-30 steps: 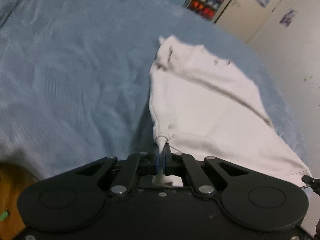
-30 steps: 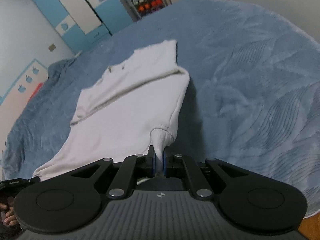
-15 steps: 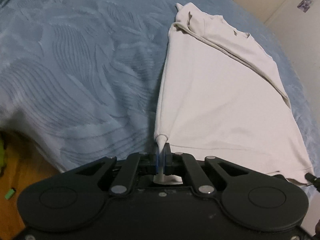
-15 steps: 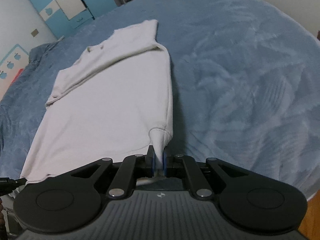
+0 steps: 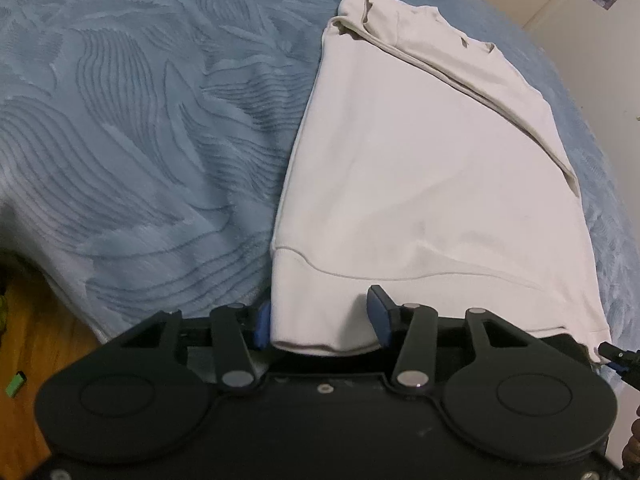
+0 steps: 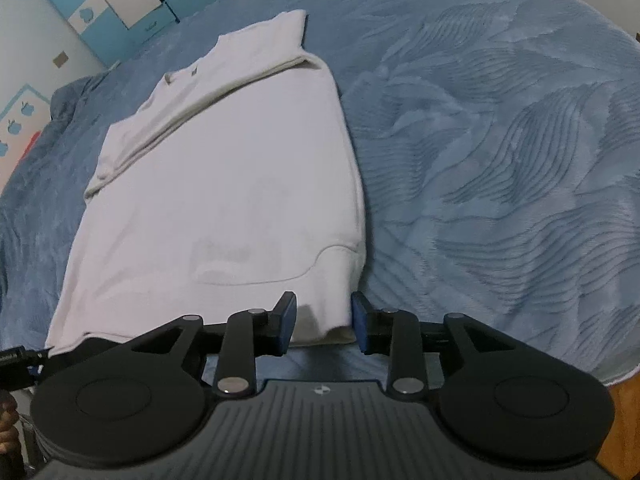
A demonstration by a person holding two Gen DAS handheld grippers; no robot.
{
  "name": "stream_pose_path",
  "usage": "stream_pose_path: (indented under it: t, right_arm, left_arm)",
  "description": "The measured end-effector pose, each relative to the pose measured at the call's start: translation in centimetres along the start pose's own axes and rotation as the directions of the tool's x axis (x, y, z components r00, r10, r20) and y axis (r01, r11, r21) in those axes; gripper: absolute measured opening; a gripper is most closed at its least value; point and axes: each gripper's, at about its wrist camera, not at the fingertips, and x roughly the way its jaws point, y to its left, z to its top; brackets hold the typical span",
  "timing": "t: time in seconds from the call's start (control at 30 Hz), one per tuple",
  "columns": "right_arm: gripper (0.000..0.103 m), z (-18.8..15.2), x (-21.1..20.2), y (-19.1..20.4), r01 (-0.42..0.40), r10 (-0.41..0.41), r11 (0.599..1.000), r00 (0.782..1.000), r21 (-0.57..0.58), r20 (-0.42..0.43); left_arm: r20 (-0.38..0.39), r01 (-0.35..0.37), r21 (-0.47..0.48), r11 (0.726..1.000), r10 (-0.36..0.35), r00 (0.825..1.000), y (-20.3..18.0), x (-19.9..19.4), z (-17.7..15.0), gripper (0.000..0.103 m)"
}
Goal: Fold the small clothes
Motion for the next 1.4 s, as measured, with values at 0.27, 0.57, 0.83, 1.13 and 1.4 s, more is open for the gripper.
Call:
stream_pose_path:
  t: [0.27, 0.57, 0.83, 1.13, 1.4]
  right_arm:
    - [0.008, -0.3, 0.9, 1.1, 0.064, -0.063, 0.997, 0.998, -0.053, 0.004]
    - [0.007, 0.1, -1.1, 2.7, 0.111, -0.104, 0.99, 0.99, -0.081, 0.093]
    - [0.007, 3.7, -6.4, 5.0, 0.008, 0.017, 0.996, 0.964, -0.089, 0.267]
    - [0.006, 3.6, -10.2, 6.1, -0.015, 0.058, 0.99, 0.949, -0.138, 0.31]
    - [0.006, 1.8, -11.6, 5.5, -0.029, 0.058, 0.995, 0.951, -0.097, 0.303]
  left_arm:
    - [0.012, -0.02, -0.019, 1.0, 0.021, 1.0, 0.4, 0.2, 0.1, 0.013]
    - [0.118, -0.033, 0.055, 0.998, 0.026, 0.993, -1.3, -2.6, 1.2, 0.002]
    - [0.241, 0.003, 0.115, 0.993, -0.031, 0.97, -3.2, -6.2, 4.9, 0.002]
    - [0.286, 0.023, 0.101, 0.995, -0.051, 0.957, -2.7, -11.1, 5.3, 0.002]
    - [0.291, 0.024, 0.078, 0.997, -0.046, 0.956, -2.2, -12.0, 3.0, 0.002]
